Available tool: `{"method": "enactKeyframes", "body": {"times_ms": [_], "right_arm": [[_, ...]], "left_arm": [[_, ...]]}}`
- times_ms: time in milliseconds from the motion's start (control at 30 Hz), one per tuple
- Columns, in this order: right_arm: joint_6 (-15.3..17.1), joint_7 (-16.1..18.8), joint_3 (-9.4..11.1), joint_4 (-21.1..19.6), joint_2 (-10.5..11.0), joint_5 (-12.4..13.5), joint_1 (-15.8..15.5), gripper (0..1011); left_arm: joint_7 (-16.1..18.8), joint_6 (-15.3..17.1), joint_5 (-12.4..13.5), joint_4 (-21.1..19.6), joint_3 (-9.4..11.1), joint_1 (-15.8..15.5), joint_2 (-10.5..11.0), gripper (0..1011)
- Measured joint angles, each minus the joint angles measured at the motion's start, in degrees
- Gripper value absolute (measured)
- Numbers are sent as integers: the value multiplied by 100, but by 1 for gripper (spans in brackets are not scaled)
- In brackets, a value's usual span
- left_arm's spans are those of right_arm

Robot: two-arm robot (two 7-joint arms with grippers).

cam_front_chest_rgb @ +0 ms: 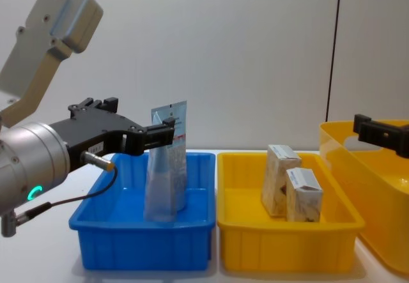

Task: Bimanual collaborative sorting of washing and personal care products

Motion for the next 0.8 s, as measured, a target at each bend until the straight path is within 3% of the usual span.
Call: {"method": "enactKeyframes", "body": {"times_ms": [567,800], "right_arm": [[2,0,0,0,-2,-1,0,1003],[170,-1,-60,3,-17,-66,73,1003]], "left_arm": [[0,0,0,0,0,0,0,1001],[0,0,0,0,0,0,0,1002]]}}
